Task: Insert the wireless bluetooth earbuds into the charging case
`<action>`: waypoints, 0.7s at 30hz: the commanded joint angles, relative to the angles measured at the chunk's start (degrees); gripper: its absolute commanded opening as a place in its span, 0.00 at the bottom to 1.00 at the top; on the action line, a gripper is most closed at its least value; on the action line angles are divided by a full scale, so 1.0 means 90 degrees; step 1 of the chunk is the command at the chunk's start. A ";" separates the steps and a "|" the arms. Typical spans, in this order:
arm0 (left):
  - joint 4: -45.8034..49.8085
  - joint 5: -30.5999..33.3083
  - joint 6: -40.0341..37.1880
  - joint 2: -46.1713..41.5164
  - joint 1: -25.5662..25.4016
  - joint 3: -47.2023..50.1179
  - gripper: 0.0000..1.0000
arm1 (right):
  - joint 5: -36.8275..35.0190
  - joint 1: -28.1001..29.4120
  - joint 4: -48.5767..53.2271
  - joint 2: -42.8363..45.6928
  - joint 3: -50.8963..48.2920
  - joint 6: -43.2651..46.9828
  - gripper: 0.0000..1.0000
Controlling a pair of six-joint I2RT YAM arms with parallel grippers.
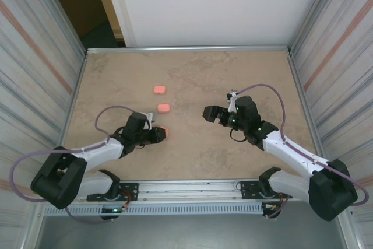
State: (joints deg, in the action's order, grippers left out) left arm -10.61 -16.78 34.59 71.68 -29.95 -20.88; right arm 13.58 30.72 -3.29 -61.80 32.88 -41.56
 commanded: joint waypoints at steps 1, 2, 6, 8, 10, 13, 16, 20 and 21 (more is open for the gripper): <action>-0.0419 -0.0332 0.0057 0.0271 0.0023 -0.0159 0.00 | -0.0113 -0.0034 0.0131 -0.0006 0.0154 0.0123 0.99; -0.0517 -0.0400 0.0106 0.0375 0.0017 -0.0175 0.00 | -0.0123 -0.0044 0.0131 -0.0014 0.0152 0.0119 0.99; -0.0923 -0.0576 0.0309 0.0763 0.0019 -0.0170 0.02 | -0.0123 -0.0044 0.0124 -0.0038 0.0133 0.0120 0.99; -0.1085 -0.0629 0.0384 0.0926 0.0016 -0.0179 0.05 | -0.0125 -0.0044 0.0121 -0.0040 0.0129 0.0119 0.99; -0.1169 -0.0664 0.0431 0.1079 0.0010 -0.0198 0.10 | -0.0123 -0.0044 0.0131 -0.0029 0.0124 0.0126 0.99; -0.1179 -0.0695 0.0437 0.1215 0.0009 -0.0247 0.17 | -0.0132 -0.0054 0.0141 -0.0011 0.0122 0.0133 0.99; -0.1145 -0.0652 0.0425 0.1225 0.0013 -0.0238 0.20 | -0.0152 -0.0057 0.0153 0.0016 0.0116 0.0126 0.99; -0.1038 -0.0505 0.0395 0.1126 0.0012 -0.0192 0.28 | -0.0171 -0.0056 0.0197 0.0067 0.0126 0.0126 0.99; -0.1014 -0.0475 0.0386 0.1101 0.0016 -0.0184 0.31 | -0.0183 -0.0054 0.0209 0.0078 0.0135 0.0136 0.99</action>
State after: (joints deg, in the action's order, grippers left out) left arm -21.85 -22.46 37.82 81.87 -29.95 -22.68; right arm 13.21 30.72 -2.81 -61.84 32.88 -41.54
